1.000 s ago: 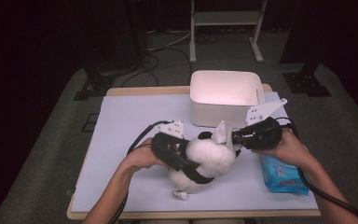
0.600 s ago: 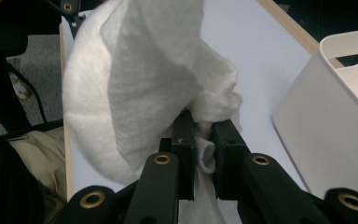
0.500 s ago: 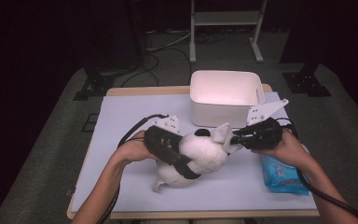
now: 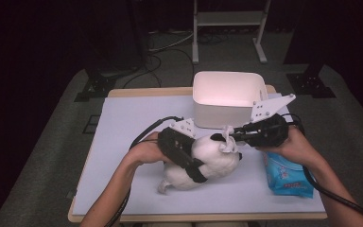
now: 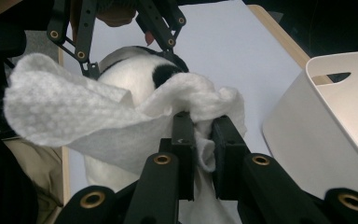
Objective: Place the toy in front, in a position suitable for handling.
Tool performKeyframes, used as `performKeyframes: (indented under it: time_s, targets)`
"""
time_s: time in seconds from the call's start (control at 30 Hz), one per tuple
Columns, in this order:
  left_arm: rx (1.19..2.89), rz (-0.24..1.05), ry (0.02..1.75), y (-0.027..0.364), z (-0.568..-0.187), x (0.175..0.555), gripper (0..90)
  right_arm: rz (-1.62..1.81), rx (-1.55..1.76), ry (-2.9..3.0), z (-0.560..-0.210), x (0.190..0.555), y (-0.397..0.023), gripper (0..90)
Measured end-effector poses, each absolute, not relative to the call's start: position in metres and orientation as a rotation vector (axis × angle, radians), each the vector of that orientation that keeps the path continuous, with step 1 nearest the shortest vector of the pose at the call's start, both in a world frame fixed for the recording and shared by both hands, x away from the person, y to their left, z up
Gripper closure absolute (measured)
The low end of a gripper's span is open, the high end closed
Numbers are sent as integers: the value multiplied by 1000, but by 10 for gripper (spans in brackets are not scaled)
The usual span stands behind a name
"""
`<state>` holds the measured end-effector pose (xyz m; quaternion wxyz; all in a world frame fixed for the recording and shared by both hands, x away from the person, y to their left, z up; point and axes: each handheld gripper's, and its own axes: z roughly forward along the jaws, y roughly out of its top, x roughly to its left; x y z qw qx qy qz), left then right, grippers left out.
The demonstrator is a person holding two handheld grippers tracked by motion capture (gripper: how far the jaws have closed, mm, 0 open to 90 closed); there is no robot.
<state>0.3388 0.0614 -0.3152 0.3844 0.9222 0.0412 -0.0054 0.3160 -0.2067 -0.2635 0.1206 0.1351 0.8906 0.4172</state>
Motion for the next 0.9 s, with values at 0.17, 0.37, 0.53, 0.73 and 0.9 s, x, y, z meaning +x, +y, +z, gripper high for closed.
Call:
performKeyframes:
  time_s: [0.17,0.37,0.53,0.73,0.9]
  targets:
    - [2362,-17,101,54,-317,339,336,1216,388,2600,-264,316,-203,805]
    - [2383,-18,80,43,-318,339,334,1232,373,2593,-261,315,-201,805]
    - [2408,-22,74,41,-323,340,336,1153,379,2641,-271,316,-199,805]
    - [2404,-28,82,40,-324,341,336,1190,430,2633,-282,316,-211,805]
    - [2407,-24,80,41,-323,340,336,1186,474,2630,-291,313,-222,804]
